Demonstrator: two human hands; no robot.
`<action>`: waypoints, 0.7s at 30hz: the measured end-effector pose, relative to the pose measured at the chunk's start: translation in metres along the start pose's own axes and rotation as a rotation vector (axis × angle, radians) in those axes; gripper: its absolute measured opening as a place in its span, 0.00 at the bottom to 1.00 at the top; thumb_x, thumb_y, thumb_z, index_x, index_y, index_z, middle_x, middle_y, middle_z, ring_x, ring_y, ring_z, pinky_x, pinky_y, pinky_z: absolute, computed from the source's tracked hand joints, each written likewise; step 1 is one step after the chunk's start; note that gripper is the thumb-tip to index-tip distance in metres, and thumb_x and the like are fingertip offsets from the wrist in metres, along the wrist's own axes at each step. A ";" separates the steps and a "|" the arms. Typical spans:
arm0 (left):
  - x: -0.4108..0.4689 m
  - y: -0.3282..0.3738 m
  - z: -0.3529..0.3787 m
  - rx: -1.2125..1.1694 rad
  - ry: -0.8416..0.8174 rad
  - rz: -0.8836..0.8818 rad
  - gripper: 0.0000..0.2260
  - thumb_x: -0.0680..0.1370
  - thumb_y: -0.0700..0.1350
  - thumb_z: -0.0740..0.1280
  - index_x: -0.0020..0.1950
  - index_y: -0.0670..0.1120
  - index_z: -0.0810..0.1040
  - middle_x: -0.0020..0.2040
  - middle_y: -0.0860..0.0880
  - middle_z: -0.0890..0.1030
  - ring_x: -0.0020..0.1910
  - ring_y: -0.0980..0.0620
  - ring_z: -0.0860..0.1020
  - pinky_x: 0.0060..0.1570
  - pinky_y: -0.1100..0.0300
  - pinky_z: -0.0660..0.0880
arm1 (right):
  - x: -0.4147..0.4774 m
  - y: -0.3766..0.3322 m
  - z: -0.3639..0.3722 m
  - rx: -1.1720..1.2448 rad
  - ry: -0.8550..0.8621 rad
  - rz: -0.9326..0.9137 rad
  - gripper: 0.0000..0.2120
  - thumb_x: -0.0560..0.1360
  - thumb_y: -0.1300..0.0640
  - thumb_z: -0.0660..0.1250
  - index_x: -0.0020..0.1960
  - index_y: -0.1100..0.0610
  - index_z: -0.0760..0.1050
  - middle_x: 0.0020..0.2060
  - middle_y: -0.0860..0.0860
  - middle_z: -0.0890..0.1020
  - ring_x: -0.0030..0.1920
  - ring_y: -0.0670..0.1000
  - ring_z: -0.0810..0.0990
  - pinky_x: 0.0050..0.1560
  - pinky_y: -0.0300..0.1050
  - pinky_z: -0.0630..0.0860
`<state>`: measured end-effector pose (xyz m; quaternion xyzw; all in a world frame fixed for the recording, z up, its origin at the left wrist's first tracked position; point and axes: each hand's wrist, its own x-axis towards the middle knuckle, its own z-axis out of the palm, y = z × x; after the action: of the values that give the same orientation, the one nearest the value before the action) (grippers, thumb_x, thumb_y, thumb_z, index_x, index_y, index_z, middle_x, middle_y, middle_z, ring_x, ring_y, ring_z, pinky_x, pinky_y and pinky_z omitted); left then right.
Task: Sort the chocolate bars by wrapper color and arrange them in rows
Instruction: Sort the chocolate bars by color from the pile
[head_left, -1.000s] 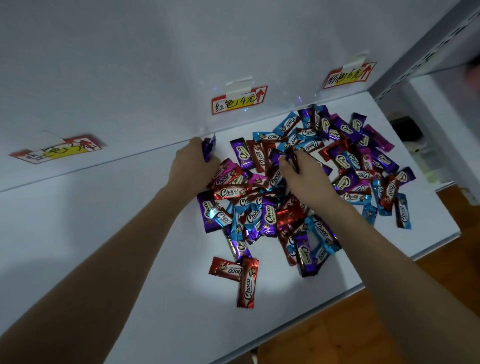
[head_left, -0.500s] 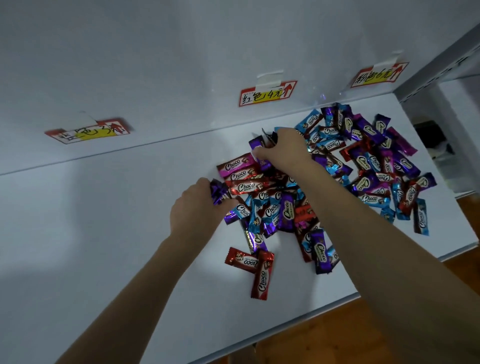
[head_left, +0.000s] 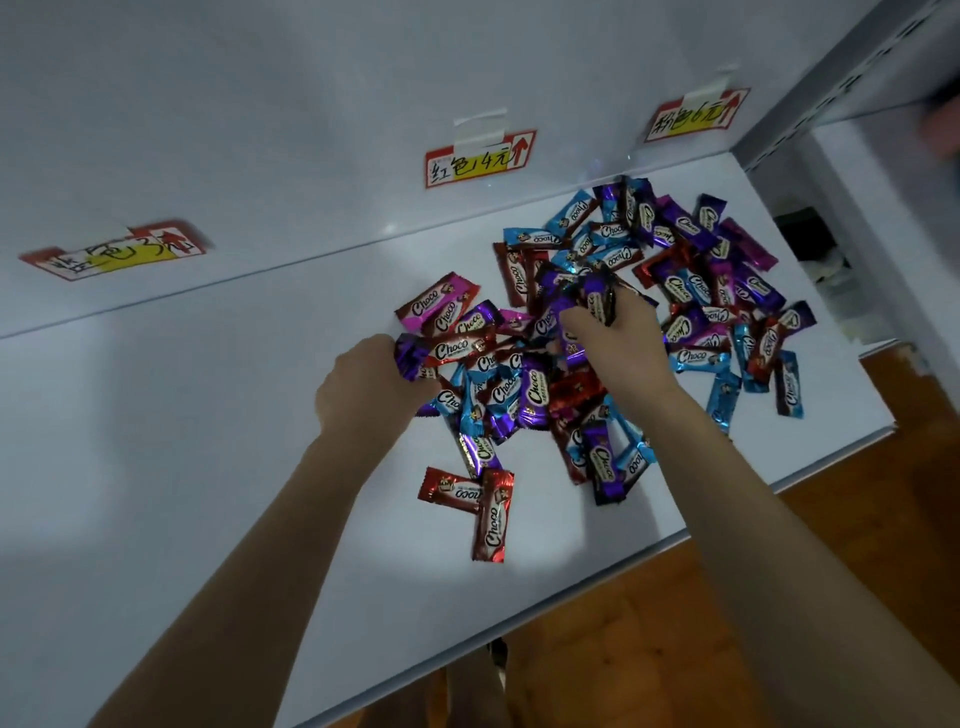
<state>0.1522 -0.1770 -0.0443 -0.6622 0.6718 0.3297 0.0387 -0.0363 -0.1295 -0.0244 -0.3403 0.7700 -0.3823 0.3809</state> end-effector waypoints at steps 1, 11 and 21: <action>0.001 0.002 0.001 -0.045 -0.010 0.028 0.12 0.73 0.50 0.70 0.45 0.44 0.72 0.33 0.51 0.70 0.35 0.52 0.71 0.31 0.62 0.64 | -0.005 0.001 -0.005 0.050 0.011 0.026 0.05 0.75 0.65 0.62 0.42 0.68 0.71 0.31 0.54 0.77 0.28 0.44 0.76 0.31 0.33 0.73; -0.014 0.019 0.000 -0.317 0.103 0.208 0.11 0.75 0.48 0.69 0.52 0.44 0.73 0.44 0.49 0.76 0.41 0.52 0.73 0.31 0.66 0.65 | -0.024 0.042 -0.046 -0.066 0.162 0.083 0.06 0.76 0.59 0.63 0.40 0.57 0.70 0.29 0.50 0.71 0.29 0.48 0.69 0.33 0.42 0.66; -0.018 0.053 0.024 -0.099 0.082 0.361 0.09 0.77 0.48 0.66 0.53 0.43 0.75 0.35 0.54 0.71 0.36 0.54 0.71 0.37 0.64 0.66 | 0.043 0.023 -0.026 -0.404 0.086 -0.051 0.18 0.72 0.48 0.69 0.50 0.62 0.73 0.44 0.54 0.79 0.45 0.53 0.77 0.45 0.47 0.75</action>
<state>0.0964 -0.1549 -0.0335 -0.5450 0.7636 0.3365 -0.0809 -0.0847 -0.1449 -0.0471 -0.4125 0.8376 -0.2439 0.2622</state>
